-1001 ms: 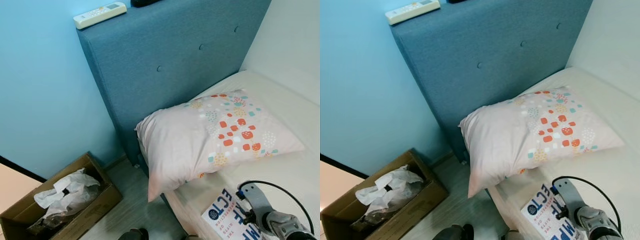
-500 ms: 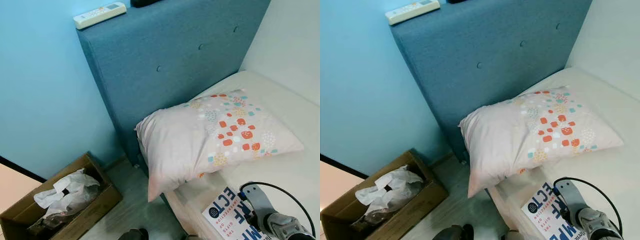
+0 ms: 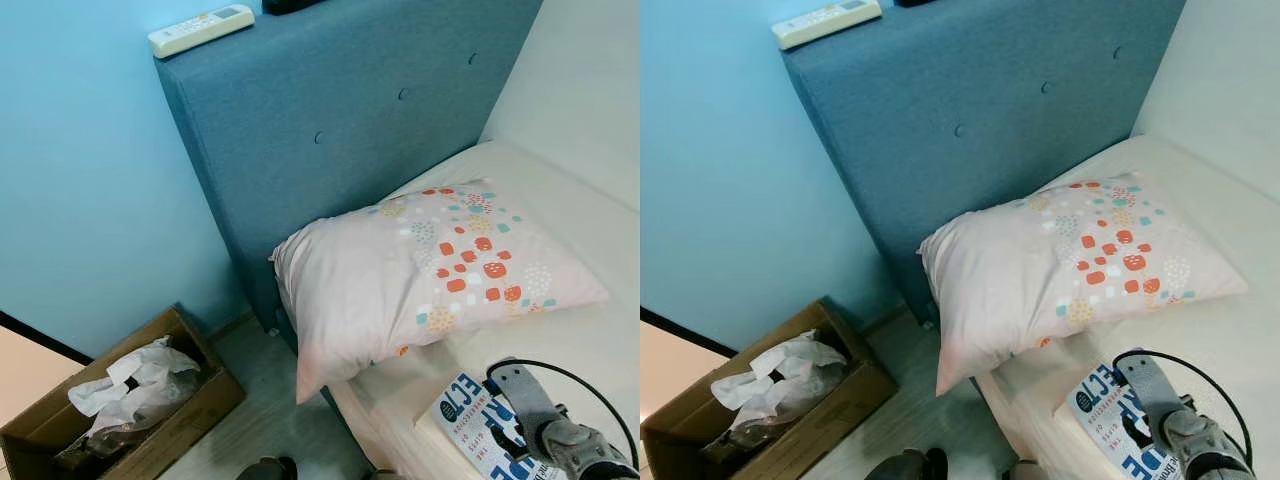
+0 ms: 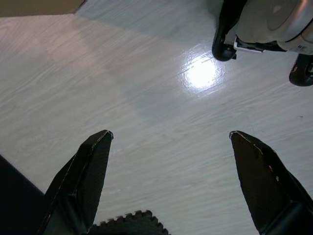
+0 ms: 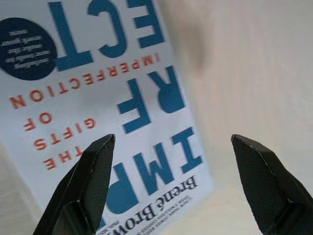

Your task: Clean up the room

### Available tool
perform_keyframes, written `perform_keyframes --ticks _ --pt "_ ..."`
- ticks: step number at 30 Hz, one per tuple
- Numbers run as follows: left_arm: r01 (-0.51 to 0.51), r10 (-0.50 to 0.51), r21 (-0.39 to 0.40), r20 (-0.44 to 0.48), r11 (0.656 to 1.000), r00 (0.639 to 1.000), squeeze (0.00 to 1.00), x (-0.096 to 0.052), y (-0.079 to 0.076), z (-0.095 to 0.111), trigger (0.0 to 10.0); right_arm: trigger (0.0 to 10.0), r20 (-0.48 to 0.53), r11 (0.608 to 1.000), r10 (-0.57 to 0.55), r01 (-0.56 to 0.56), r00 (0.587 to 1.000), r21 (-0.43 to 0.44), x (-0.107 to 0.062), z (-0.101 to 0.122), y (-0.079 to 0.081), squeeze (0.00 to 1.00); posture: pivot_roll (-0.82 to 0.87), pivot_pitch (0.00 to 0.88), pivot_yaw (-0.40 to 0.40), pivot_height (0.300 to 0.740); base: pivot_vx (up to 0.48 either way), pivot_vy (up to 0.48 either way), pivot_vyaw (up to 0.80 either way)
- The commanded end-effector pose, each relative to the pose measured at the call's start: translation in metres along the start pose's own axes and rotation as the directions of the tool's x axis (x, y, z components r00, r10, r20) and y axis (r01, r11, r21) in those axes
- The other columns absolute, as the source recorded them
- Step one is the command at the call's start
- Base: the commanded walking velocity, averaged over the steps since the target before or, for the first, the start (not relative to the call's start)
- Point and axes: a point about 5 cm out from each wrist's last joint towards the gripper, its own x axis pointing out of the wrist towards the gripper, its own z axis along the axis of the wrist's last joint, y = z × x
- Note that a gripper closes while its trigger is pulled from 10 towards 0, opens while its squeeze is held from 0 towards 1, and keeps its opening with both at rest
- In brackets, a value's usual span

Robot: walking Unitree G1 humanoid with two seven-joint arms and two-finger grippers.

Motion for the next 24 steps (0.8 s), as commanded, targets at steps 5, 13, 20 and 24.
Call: perform_keyframes --ticks 5,13,20,24 --pt "-0.006 0.006 -0.011 -0.036 1.0 0.999 0.0 0.0 -0.003 -0.006 10.0 10.0 0.058 0.995 -0.009 0.003 0.998 0.1 0.002 0.014 0.001 0.12 0.02 0.249 0.043 0.702 0.0 0.0 0.0" --pt "-0.018 0.031 -0.094 0.146 0.995 0.989 0.0 0.016 -0.012 0.063 10.0 10.0 0.432 0.878 0.087 -0.274 0.898 0.392 0.007 0.109 0.065 0.0 0.0 0.126 0.019 0.702 0.0 0.0 0.0" --pt "-0.026 0.081 -0.182 0.305 0.983 0.949 0.0 0.016 -0.005 0.121 10.0 10.0 0.502 0.829 0.127 -0.369 0.856 0.42 0.005 0.127 0.113 0.0 -0.02 0.061 0.009 0.702 0.0 0.0 0.0" --pt "0.018 0.082 -0.225 0.427 0.974 0.901 0.0 0.011 -0.004 0.163 10.0 10.0 0.533 0.796 0.12 -0.402 0.838 0.452 0.002 0.136 0.131 0.0 -0.02 0.042 0.006 0.702 0.0 0.0 0.0"
